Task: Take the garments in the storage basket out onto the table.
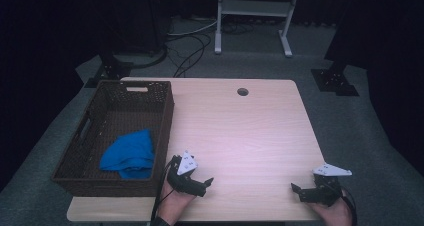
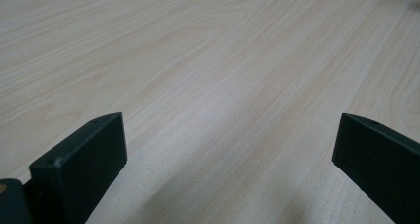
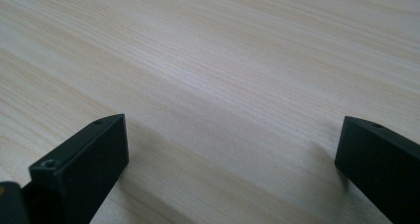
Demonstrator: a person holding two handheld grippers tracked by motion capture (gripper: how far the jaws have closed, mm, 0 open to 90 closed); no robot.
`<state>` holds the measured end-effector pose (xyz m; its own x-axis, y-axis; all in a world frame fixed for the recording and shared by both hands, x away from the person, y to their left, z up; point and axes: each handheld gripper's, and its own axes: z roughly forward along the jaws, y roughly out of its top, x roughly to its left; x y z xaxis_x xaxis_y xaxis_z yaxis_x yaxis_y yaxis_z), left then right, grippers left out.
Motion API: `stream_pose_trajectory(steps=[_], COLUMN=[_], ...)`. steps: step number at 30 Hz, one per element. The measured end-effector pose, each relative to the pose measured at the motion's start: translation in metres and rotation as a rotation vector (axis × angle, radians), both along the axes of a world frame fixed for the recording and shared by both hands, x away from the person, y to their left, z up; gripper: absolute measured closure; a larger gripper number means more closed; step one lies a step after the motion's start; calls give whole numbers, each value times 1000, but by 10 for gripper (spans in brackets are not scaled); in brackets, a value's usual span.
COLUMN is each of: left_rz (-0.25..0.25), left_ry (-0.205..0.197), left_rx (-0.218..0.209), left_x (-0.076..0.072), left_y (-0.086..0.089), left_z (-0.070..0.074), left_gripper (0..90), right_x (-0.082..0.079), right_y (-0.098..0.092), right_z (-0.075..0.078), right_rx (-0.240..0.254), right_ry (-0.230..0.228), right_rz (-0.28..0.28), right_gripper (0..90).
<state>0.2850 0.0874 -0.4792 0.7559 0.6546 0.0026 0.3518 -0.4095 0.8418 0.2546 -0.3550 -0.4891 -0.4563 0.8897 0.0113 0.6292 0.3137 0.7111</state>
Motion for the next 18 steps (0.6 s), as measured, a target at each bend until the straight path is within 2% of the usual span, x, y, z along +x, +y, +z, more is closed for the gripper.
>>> stream_pose_trajectory(steps=[4,8,18], left_rz=[0,5,16], left_ry=[-13,-47,-86], left_rx=[-38,-60,-83], left_x=[1,-1,-5], left_y=[1,2,2], left_z=[1,1,1], left_gripper=[2,2,2], right_x=[-1,-2,-2], right_y=[0,0,0], right_z=[0,0,0], right_rx=[3,2,2], right_ry=[0,0,1], right_rz=[0,-2,6], right_gripper=[0,0,0])
